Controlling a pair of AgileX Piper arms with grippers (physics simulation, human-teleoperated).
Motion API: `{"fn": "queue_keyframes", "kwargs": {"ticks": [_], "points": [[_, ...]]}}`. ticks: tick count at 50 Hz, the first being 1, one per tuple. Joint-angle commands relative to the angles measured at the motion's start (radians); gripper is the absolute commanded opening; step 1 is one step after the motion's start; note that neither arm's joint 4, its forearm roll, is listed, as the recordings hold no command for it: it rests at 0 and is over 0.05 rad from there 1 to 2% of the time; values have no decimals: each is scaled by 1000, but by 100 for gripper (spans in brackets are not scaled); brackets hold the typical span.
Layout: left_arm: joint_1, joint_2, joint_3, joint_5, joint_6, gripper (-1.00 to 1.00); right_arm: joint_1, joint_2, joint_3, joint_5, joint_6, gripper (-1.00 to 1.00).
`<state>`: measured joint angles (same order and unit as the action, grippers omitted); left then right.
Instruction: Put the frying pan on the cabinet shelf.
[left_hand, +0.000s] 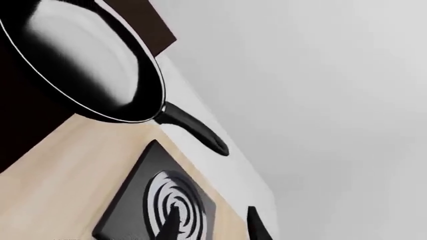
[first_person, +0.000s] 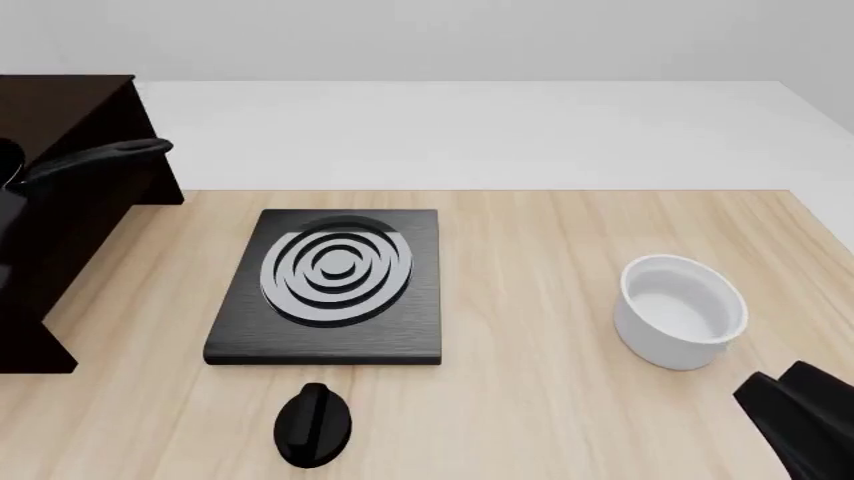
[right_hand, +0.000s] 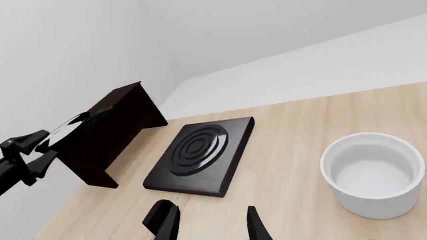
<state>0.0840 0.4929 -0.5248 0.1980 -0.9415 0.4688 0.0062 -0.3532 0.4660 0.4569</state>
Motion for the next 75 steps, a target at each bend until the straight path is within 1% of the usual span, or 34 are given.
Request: {"fn": "queue_keyframes", "kwargs": {"ticks": [1, 4, 5, 7, 10, 11, 12, 13, 15, 16, 18, 19, 20, 21, 22, 24, 26, 28, 30, 31, 33, 35, 36, 37, 39, 40, 42, 45, 48, 52, 54, 59, 69, 75], "points": [[-17, -43, -54, 138, 161, 100, -1, -5, 5, -2, 1, 100], [-27, -55, -74, 169, 208, 100, 0, -6, 7, -4, 1, 100], [-35, -65, -64, 173, 192, 100, 1, -6, 8, -5, 1, 100], [-28, -55, -96, 195, 280, 100, 2, -4, 7, -7, 1, 100], [-40, -67, -85, 203, 286, 100, 1, -4, 7, -7, 0, 100], [-34, -62, -105, 215, 350, 100, 1, -4, 7, -7, 1, 100], [-43, -70, -100, 221, 348, 100, 0, -4, 7, -7, 0, 100], [-48, -70, -106, 233, 381, 100, -2, -4, 8, -8, 0, 100], [-46, -69, -114, 240, 415, 100, -6, -5, 7, -9, 0, 100], [-40, -65, -126, 248, 464, 100, -7, -5, 7, -9, -1, 100], [-50, -77, -120, 250, 459, 100, -7, -5, 7, -8, 0, 100], [-46, -83, -131, 253, 500, 100, -7, -5, 6, -8, 0, 100], [-44, -82, -127, 253, 499, 100, -7, -5, 7, -7, 0, 100], [-58, -97, -110, 252, 456, 100, -8, -5, 6, -8, -1, 100], [-57, -97, -104, 252, 452, 100, -8, -5, 6, -8, -1, 100], [-47, -98, -109, 255, 501, 100, -9, -5, 5, -7, -1, 100], [-50, -111, -94, 256, 488, 100, -10, -5, 5, -8, 0, 100], [-45, -121, -88, 261, 512, 100, -11, -5, 6, -9, 0, 100], [-35, -135, -91, 267, 602, 100, -13, -5, 7, -10, 1, 100], [-25, -150, -83, 263, 607, 100, -12, -5, 7, -10, 0, 100], [-33, -170, -57, 266, 557, 100, -11, -5, 7, -9, 1, 100], [-39, -183, -49, 277, 574, 100, -11, -5, 7, -10, 2, 100], [-41, -186, -49, 286, 622, 100, -10, -5, 6, -9, 0, 100], [-47, -199, -40, 291, 638, 100, -12, -5, 4, -8, -6, 100], [-50, -216, -27, 297, 626, 100, -22, -6, 3, -11, -1, 100], [-54, -233, -14, 304, 588, 100, -23, -6, 3, -11, -4, 100], [-61, -254, -21, 329, 654, 100, -25, -6, 5, -14, -5, 100], [-83, -317, 3, 384, 621, 100, -23, -6, 4, -14, -11, 100], [-87, -362, 7, 424, 659, 100, -23, -6, 6, -16, -10, 100], [-92, -411, 25, 469, 659, 100, -23, -6, 12, -23, -11, 100], [-91, -425, 25, 486, 674, 100, -22, -6, 16, -27, -10, 100], [-81, -444, 10, 515, 673, 100, -20, -6, 28, -39, -10, 100], [-81, -458, -54, 584, 680, 100, -16, -6, 56, -66, -5, 100], [-72, -480, -51, 610, 665, 100, -12, -6, 63, -74, -4, 100]]}}
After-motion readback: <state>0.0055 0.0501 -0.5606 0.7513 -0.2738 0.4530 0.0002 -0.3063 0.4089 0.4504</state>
